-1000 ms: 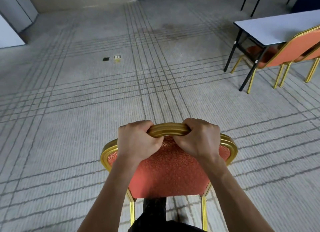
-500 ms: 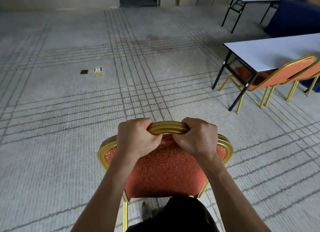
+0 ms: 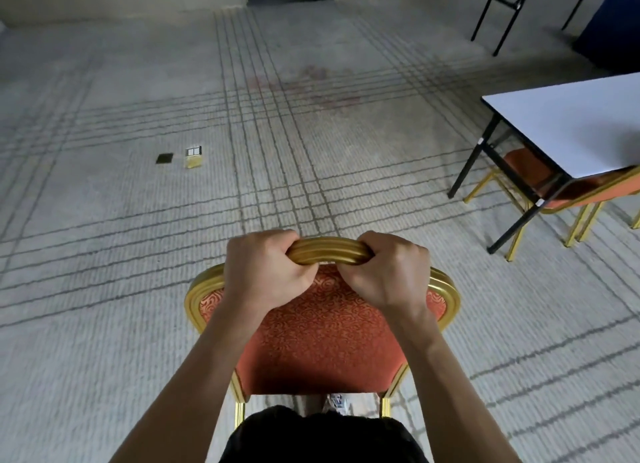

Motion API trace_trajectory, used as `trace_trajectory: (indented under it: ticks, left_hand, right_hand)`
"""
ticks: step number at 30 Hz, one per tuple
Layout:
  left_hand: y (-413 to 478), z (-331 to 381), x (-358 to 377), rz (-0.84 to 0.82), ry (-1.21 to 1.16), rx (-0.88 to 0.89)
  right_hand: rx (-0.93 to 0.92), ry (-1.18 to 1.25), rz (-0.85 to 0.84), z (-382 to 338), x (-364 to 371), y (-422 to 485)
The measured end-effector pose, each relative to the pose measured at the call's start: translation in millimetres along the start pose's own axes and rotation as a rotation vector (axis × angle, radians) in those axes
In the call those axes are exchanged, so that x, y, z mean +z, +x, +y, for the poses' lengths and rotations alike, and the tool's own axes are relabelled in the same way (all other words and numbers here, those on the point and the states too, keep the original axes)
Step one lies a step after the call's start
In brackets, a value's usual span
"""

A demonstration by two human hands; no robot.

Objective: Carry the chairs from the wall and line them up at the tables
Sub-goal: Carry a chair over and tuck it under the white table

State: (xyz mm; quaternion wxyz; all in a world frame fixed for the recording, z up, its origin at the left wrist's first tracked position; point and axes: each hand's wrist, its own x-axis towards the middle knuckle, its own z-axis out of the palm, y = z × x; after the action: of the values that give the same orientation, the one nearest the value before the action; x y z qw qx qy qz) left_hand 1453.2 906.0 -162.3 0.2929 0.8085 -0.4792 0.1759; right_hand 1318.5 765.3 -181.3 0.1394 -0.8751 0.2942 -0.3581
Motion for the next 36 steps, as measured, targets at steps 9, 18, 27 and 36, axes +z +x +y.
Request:
trace_trajectory:
  ticks: [9, 18, 27, 36]
  left_hand:
    - [158.0, -45.1, 79.7, 0.005, -0.034, -0.02]
    - [327.9, -141.2, 207.9, -0.022, -0.075, -0.073]
    - [507.9, -186.0, 294.2, -0.043, -0.088, -0.013]
    - [685.8, -213.1, 429.4, -0.065, -0.1, 0.056]
  right_hand:
    - [-0.033, -0.02, 0.005, 59.9, 69.7, 162.7]
    - [-0.004, -0.108, -0.052, 122.6, 188.5, 343.2]
    - [0.049, -0.103, 0.011, 179.8, 249.2, 509.8]
    - [0.073, -0.081, 0.013, 303.2, 336.6, 675.9]
